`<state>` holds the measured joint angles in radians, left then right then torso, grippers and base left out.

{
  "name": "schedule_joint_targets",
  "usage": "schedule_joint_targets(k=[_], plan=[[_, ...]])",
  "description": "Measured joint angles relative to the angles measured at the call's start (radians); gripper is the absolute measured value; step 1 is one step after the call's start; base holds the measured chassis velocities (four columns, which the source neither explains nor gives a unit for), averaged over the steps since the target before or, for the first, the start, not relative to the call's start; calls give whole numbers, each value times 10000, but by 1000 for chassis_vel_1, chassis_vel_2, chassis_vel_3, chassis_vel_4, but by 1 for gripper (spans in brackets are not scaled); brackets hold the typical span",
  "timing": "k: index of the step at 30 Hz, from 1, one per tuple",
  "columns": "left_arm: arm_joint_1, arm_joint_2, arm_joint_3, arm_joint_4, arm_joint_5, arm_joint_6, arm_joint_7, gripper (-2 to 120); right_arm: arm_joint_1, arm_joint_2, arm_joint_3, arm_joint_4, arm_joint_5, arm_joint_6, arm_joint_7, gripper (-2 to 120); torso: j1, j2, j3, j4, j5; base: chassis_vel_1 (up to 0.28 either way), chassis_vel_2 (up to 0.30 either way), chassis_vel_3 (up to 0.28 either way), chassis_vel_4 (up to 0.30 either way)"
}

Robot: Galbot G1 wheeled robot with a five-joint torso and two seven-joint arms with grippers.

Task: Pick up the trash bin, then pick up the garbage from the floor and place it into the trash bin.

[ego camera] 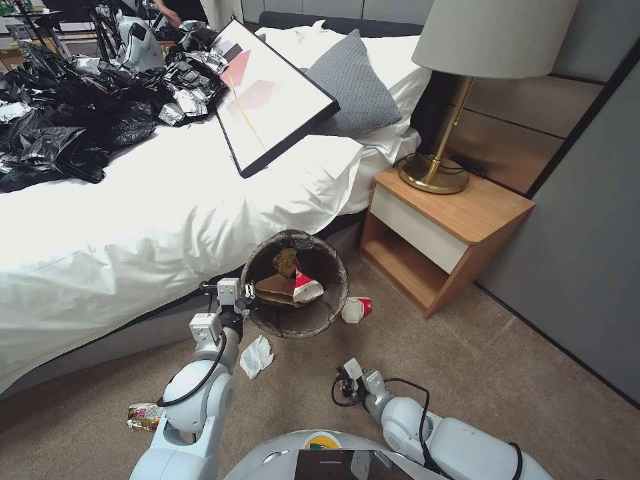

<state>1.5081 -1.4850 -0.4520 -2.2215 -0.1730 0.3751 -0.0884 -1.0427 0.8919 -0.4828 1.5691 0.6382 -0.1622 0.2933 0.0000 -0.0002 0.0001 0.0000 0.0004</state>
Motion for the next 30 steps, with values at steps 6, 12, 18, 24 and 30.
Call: schedule_joint_targets(k=[6, 12, 18, 24, 30], plan=[[-10, -2, -23, 14, -28, 0, -17, 0, -281, -137, 575, 480, -144, 126, 16, 0, 0, 0, -1, 1, -3, 0, 0, 0, 0], [-22, 32, -29, 38, -54, 15, -36, 0, -858, -342, 1545, 1159, -314, 246, -35, 0, 0, 1, -1, 0, -3, 0, 0, 0, 0], [-12, 73, -21, 78, -65, 29, -101, 0, -1604, -521, 2695, 1805, -629, 503, -180, 0, 0, 1, -1, -1, -4, 0, 0, 0, 0], [12, 121, -9, 71, -85, 58, -141, 0, -2003, -477, 3763, 2250, -857, 848, -250, 0, 0, 2, -1, 0, -3, 0, 0, 0, 0], [34, 167, 17, 73, -122, 84, -187, 0, -2148, -246, 4853, 2700, -1064, 1162, -276, 0, 0, 2, -1, 0, -3, 0, 0, 0, 0]])
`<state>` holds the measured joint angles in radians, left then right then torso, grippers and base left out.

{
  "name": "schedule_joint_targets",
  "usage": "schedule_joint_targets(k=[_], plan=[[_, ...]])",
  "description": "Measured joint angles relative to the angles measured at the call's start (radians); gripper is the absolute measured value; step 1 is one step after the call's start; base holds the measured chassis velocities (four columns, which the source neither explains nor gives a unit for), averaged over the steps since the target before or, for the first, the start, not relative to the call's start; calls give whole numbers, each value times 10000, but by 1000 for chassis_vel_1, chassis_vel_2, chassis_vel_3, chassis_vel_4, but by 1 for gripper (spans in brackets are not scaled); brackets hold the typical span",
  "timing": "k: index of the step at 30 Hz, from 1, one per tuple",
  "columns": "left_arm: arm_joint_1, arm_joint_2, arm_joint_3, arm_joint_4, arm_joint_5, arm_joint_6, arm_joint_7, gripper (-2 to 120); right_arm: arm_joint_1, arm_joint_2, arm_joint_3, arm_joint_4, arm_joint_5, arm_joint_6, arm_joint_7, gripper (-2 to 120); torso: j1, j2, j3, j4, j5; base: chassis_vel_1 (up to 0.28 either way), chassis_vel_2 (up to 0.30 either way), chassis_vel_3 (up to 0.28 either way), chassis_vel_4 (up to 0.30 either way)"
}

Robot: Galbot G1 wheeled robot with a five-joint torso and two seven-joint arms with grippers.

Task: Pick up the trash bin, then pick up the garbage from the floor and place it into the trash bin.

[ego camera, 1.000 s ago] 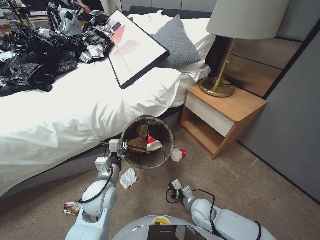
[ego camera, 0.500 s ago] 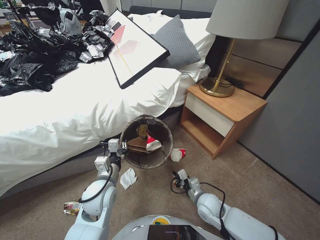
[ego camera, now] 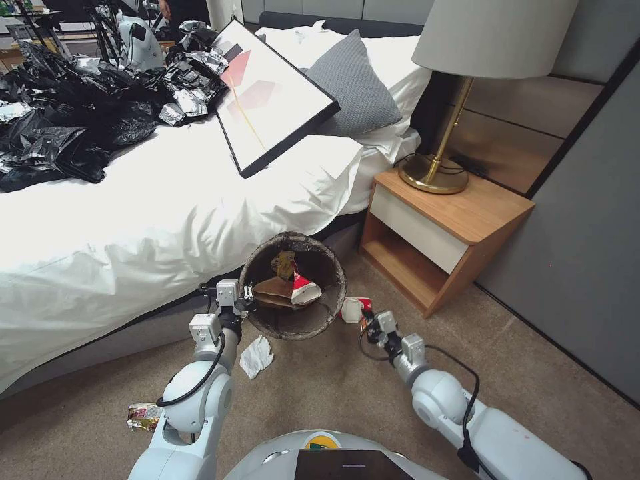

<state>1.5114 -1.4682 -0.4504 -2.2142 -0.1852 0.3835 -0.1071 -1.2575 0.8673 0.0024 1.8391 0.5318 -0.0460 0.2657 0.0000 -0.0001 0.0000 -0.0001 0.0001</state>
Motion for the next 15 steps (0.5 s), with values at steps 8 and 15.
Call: schedule_joint_targets(k=[8, 15], plan=[[20, 21, 116, 14, -32, 238, -158, 0, 242, 255, 1165, 1040, -133, 410, -140, 0, 0, 0, 0, 1, -1, 0, 0, 0, 0], [92, 28, 241, -90, -266, 961, -428, 0, 551, 359, 1600, 2174, -258, 750, -475, 0, 0, 0, 0, 2, -1, 0, 0, 0, 0]])
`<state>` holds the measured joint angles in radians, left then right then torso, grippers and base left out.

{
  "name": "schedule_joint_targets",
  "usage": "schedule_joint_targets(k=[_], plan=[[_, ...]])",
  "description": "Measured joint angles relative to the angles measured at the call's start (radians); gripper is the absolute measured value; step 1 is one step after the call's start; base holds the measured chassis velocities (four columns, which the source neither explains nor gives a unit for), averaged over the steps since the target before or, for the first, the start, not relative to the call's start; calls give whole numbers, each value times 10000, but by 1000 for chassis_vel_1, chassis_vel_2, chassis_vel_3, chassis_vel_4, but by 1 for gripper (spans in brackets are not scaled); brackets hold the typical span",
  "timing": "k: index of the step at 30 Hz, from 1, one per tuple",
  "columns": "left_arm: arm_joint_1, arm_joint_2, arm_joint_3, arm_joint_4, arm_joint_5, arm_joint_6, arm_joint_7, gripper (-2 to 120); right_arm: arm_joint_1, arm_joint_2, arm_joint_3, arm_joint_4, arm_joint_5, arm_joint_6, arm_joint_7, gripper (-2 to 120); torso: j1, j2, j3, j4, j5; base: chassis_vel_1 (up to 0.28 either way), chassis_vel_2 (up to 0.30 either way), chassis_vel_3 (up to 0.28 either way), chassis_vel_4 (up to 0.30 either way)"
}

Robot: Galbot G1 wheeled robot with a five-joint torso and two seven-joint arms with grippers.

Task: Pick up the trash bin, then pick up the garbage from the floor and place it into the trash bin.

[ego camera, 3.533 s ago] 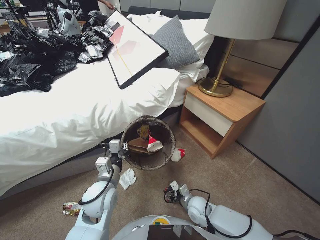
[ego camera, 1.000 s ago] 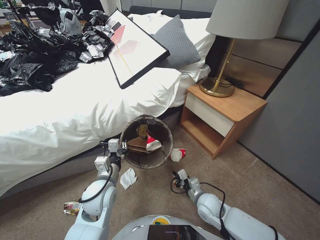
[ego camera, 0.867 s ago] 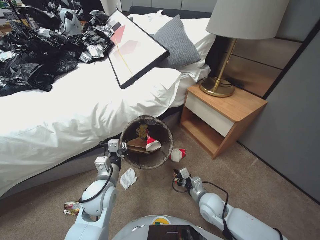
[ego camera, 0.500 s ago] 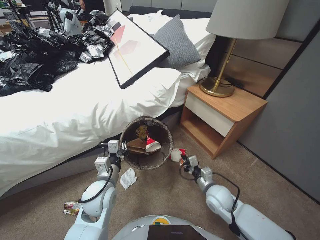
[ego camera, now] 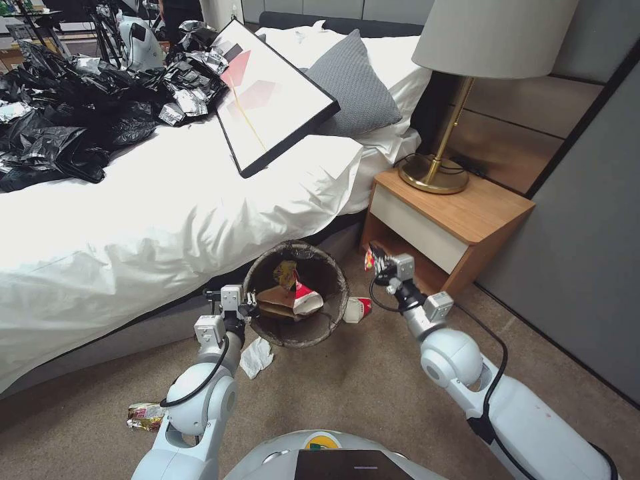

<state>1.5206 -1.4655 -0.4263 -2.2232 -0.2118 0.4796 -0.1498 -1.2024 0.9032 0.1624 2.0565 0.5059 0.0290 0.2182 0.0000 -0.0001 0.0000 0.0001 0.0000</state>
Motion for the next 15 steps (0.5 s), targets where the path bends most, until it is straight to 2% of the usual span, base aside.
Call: schedule_joint_targets(k=[3, 5, 8, 15], plan=[[38, 2, 71, -76, -114, 274, -65, 0, 111, 12, 79, 413, -80, 123, -180, 0, 0, 0, 0, -1, -1, 0, 0, 0, 0], [100, 4, 118, -151, -134, 555, -48, 0, 198, -20, 9, 1174, -115, 156, -365, 0, 0, 1, 0, 0, -2, 0, 0, 0, 0], [131, 5, 151, -175, -141, 639, -45, 0, 196, -82, -212, 1526, -199, 155, -470, 0, 0, 0, 0, -1, -1, 0, 0, 0, 0], [192, -21, 190, -267, -164, 791, -45, 0, 280, -217, -1447, 1959, -585, 41, -636, 0, 0, 1, 0, -1, -1, 0, 0, 0, 0]])
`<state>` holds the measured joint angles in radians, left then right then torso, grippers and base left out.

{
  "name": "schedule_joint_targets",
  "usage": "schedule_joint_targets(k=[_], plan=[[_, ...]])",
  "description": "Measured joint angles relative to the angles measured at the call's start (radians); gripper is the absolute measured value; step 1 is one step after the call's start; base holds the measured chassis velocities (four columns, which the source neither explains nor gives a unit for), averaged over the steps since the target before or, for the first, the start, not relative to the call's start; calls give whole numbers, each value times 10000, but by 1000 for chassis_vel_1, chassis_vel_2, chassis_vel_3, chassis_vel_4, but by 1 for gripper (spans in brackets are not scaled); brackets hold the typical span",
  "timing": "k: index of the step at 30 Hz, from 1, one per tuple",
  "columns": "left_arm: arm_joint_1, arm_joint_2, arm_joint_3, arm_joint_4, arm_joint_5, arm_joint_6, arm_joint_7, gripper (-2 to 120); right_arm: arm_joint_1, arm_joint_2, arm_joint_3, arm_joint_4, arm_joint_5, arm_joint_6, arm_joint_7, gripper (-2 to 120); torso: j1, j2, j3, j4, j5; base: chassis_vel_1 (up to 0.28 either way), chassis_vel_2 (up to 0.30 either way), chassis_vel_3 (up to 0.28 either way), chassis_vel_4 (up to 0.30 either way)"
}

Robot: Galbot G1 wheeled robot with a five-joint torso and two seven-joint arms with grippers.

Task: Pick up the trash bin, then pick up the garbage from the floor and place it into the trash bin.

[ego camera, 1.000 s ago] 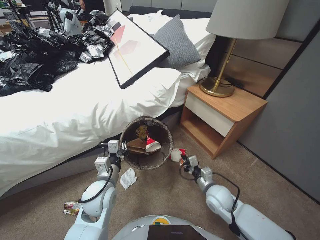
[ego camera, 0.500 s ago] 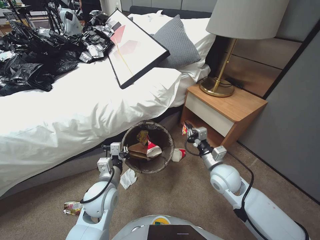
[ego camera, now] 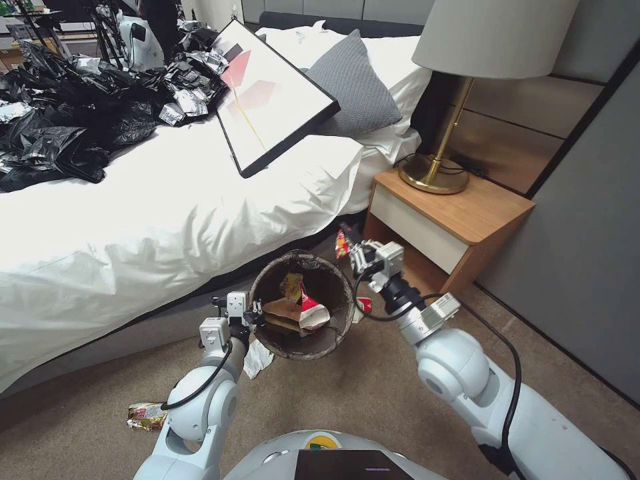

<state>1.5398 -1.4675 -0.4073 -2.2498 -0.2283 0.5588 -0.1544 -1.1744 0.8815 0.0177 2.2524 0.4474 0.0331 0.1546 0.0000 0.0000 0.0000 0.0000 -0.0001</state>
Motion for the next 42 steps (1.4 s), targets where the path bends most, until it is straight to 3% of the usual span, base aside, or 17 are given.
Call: schedule_joint_targets(k=[8, 20, 28, 30, 33, 38, 39, 42], plan=[[52, -53, 15, -67, 1, 7, 1, 0, 140, 97, -1431, -703, -612, 36, -73, 0, 0, 0, 0, 0, 2, 0, 0, 0, 0], [29, -111, 97, -74, -7, 72, -8, 0, 128, 195, -1787, -1326, -846, 140, -157, -2, 0, 0, 0, 0, 2, 0, 0, 0, 0], [41, -105, 82, -143, -17, 139, -13, 0, 165, 246, -1790, -1468, -985, 251, -234, 28, 0, 0, 0, -1, 1, 0, 0, 0, 0], [46, -104, 81, -151, -20, 146, -13, 0, 165, 249, -1788, -1471, -997, 257, -237, 30, 0, 0, 0, 0, 2, 0, 0, 0, 0], [68, -97, 85, -164, -25, 187, -16, 0, 140, 254, -1758, -1478, -1069, 301, -278, 46, 0, 0, 0, 0, 2, 0, 0, 0, 0], [80, -80, 91, -181, -31, 234, -15, 0, 120, 248, -1734, -1481, -1115, 337, -306, 59, 0, 0, 0, 0, 1, 0, 0, 0, 0], [85, -67, 93, -185, -35, 245, -14, 0, 119, 240, -1720, -1494, -1146, 368, -310, 67, 0, 0, 0, 0, 1, 0, 0, 0, 0], [90, -57, 93, -187, -37, 250, -12, 0, 118, 233, -1710, -1498, -1178, 402, -325, 73, 0, 0, 0, 0, 1, 0, 0, 0, 0]])
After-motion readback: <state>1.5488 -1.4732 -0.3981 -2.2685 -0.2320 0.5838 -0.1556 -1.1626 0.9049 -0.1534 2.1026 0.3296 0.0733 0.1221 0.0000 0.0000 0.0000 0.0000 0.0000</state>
